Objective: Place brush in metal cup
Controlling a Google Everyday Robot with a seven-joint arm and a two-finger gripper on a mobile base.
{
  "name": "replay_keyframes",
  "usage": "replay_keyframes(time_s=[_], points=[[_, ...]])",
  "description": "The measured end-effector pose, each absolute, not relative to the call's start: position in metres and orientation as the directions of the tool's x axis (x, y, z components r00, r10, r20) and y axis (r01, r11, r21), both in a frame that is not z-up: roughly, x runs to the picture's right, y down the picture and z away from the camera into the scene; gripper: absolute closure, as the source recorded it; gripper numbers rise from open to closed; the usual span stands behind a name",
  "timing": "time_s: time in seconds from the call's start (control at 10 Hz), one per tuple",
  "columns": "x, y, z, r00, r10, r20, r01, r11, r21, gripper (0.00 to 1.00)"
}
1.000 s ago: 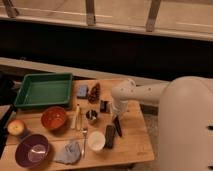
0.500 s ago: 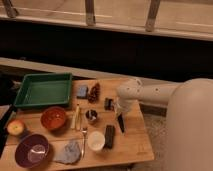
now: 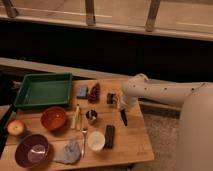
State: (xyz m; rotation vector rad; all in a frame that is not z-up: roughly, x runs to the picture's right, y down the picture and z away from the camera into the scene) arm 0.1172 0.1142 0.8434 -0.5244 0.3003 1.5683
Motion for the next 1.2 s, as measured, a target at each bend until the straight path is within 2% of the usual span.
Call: replay_keyframes(time_s=[0.4,0.8,1.2], points=[[0.101,0.098,0.826,0.043,0.896,-0.443,-0.976,-0.057,-0.212,1.00],[0.070,0.087,0.805,0.165,0.911,-0.378,-0.938,0.027,-0.345,1.00],[0.036,0.092,0.768,0.427,0.868,-0.254,-0.760,0.193,-0.621,1.00]])
